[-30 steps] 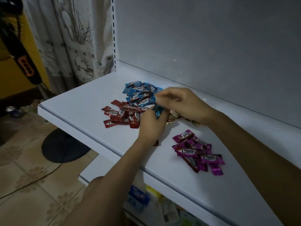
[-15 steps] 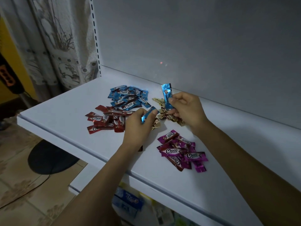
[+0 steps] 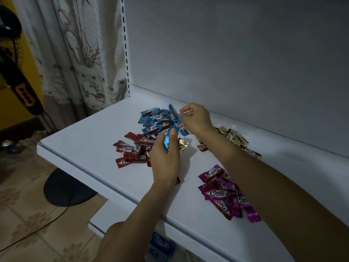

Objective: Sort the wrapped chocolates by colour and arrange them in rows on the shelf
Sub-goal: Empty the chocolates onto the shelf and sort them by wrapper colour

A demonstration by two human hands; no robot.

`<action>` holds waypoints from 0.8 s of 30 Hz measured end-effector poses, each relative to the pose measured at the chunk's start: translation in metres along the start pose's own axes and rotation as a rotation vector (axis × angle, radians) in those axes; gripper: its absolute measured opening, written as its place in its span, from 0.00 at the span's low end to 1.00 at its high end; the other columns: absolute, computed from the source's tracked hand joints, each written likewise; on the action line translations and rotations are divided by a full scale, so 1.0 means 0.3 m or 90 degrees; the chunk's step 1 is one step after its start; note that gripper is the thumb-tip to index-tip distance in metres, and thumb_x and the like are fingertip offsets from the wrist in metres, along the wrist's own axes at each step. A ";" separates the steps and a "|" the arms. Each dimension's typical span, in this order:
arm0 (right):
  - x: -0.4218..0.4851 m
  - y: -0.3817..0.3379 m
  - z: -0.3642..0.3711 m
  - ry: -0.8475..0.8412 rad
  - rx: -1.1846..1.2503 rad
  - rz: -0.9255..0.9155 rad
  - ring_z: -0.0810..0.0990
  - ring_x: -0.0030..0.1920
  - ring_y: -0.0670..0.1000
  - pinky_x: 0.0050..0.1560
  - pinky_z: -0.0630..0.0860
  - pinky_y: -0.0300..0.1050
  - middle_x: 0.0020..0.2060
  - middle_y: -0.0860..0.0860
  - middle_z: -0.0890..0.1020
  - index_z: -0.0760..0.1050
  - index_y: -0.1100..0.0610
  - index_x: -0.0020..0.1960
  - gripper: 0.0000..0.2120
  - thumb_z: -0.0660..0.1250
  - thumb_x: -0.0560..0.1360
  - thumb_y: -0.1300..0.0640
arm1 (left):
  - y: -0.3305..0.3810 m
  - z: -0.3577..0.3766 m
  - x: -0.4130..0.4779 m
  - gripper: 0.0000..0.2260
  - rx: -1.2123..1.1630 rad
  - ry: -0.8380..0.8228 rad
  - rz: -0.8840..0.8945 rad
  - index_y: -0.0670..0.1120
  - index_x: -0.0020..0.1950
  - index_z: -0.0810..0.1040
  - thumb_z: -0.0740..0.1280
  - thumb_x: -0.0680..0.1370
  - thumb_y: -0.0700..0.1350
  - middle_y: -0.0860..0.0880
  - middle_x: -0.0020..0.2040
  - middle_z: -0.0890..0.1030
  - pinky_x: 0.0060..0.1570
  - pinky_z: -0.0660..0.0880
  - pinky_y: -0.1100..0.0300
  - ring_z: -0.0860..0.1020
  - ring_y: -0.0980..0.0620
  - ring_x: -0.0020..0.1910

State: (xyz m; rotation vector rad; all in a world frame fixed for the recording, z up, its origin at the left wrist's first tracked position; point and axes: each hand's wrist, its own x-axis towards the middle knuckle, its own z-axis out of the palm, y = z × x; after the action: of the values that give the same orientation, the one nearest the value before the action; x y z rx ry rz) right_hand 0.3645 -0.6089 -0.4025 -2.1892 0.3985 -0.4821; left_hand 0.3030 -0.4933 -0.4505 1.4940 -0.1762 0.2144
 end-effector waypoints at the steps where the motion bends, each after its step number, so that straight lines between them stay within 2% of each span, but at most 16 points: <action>1: -0.007 -0.013 -0.001 -0.013 0.007 -0.002 0.83 0.37 0.48 0.41 0.82 0.49 0.42 0.51 0.83 0.77 0.52 0.45 0.03 0.66 0.76 0.58 | 0.000 0.000 0.000 0.16 -0.007 0.001 -0.001 0.47 0.36 0.69 0.59 0.81 0.53 0.52 0.31 0.70 0.29 0.66 0.72 0.70 0.63 0.28; 3: -0.059 -0.046 -0.024 -0.039 0.068 -0.010 0.81 0.32 0.44 0.35 0.78 0.42 0.41 0.50 0.83 0.79 0.55 0.47 0.08 0.64 0.78 0.52 | 0.002 -0.001 0.000 0.16 -0.019 0.005 -0.003 0.48 0.36 0.69 0.58 0.81 0.53 0.53 0.31 0.71 0.29 0.67 0.71 0.70 0.63 0.28; 6: -0.180 -0.076 -0.092 -0.171 0.162 0.018 0.80 0.34 0.45 0.33 0.75 0.38 0.41 0.50 0.84 0.81 0.53 0.50 0.18 0.59 0.78 0.42 | 0.002 -0.004 0.003 0.17 -0.027 0.000 0.003 0.48 0.37 0.71 0.56 0.83 0.51 0.53 0.31 0.71 0.31 0.66 0.68 0.68 0.61 0.29; 7: -0.213 -0.074 -0.112 -0.216 0.167 0.022 0.79 0.36 0.45 0.33 0.74 0.38 0.41 0.50 0.83 0.81 0.52 0.51 0.17 0.60 0.78 0.42 | 0.001 -0.007 0.004 0.17 -0.034 -0.003 0.009 0.46 0.37 0.71 0.55 0.84 0.49 0.52 0.31 0.71 0.31 0.65 0.67 0.68 0.60 0.30; 9: -0.252 -0.055 -0.136 -0.258 0.172 0.021 0.78 0.37 0.44 0.32 0.73 0.38 0.40 0.48 0.82 0.80 0.50 0.53 0.10 0.65 0.77 0.48 | -0.004 -0.009 0.002 0.18 -0.050 -0.013 0.019 0.39 0.39 0.71 0.53 0.85 0.45 0.48 0.33 0.71 0.33 0.65 0.63 0.67 0.56 0.32; 10: -0.261 -0.042 -0.142 -0.254 0.188 0.030 0.78 0.36 0.44 0.31 0.72 0.38 0.39 0.48 0.82 0.80 0.51 0.54 0.08 0.68 0.76 0.52 | -0.007 -0.010 0.000 0.18 -0.049 -0.023 0.020 0.37 0.39 0.71 0.53 0.84 0.44 0.47 0.33 0.71 0.33 0.64 0.63 0.67 0.56 0.32; 12: -0.272 -0.017 -0.153 -0.220 0.223 0.052 0.76 0.32 0.45 0.29 0.71 0.37 0.36 0.48 0.81 0.80 0.55 0.54 0.08 0.69 0.76 0.58 | -0.013 -0.010 -0.007 0.18 -0.022 -0.058 0.029 0.42 0.35 0.69 0.54 0.84 0.43 0.51 0.30 0.70 0.30 0.62 0.65 0.66 0.59 0.29; 13: -0.276 -0.007 -0.160 -0.205 0.230 0.061 0.75 0.30 0.45 0.29 0.71 0.37 0.34 0.48 0.80 0.80 0.56 0.53 0.06 0.68 0.76 0.58 | -0.013 -0.007 -0.013 0.18 0.004 -0.085 0.042 0.45 0.33 0.67 0.55 0.84 0.42 0.55 0.28 0.69 0.29 0.61 0.66 0.65 0.59 0.27; 18: -0.290 0.040 -0.198 -0.213 0.231 0.115 0.70 0.26 0.45 0.28 0.67 0.39 0.28 0.49 0.75 0.77 0.59 0.45 0.05 0.66 0.77 0.57 | -0.019 0.003 -0.029 0.19 0.090 -0.154 0.103 0.49 0.31 0.67 0.59 0.83 0.45 0.56 0.25 0.71 0.28 0.61 0.63 0.67 0.58 0.27; 19: -0.293 0.046 -0.201 -0.226 0.223 0.123 0.69 0.25 0.45 0.27 0.67 0.38 0.28 0.49 0.74 0.76 0.59 0.45 0.05 0.66 0.78 0.57 | -0.021 0.004 -0.029 0.18 0.090 -0.157 0.104 0.47 0.32 0.69 0.59 0.83 0.45 0.55 0.26 0.71 0.29 0.64 0.61 0.67 0.58 0.27; 21: -0.294 0.050 -0.202 -0.218 0.212 0.124 0.69 0.24 0.45 0.26 0.66 0.38 0.28 0.50 0.75 0.76 0.59 0.44 0.06 0.64 0.78 0.59 | -0.017 0.006 -0.028 0.13 0.083 -0.152 0.094 0.45 0.43 0.75 0.58 0.83 0.48 0.53 0.30 0.75 0.31 0.68 0.57 0.70 0.58 0.28; 24: -0.257 0.046 -0.206 -0.084 0.292 0.138 0.73 0.23 0.45 0.24 0.67 0.38 0.31 0.53 0.79 0.74 0.60 0.45 0.04 0.62 0.79 0.62 | -0.012 0.006 -0.012 0.08 0.034 -0.104 0.051 0.47 0.54 0.74 0.57 0.84 0.48 0.54 0.33 0.75 0.28 0.68 0.64 0.72 0.61 0.28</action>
State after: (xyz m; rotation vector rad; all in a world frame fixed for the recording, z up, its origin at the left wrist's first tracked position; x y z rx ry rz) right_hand 0.2666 -0.6248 -0.3936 -1.7008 0.4017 -0.2741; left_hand 0.3003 -0.4953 -0.4546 1.5597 -0.3639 0.1629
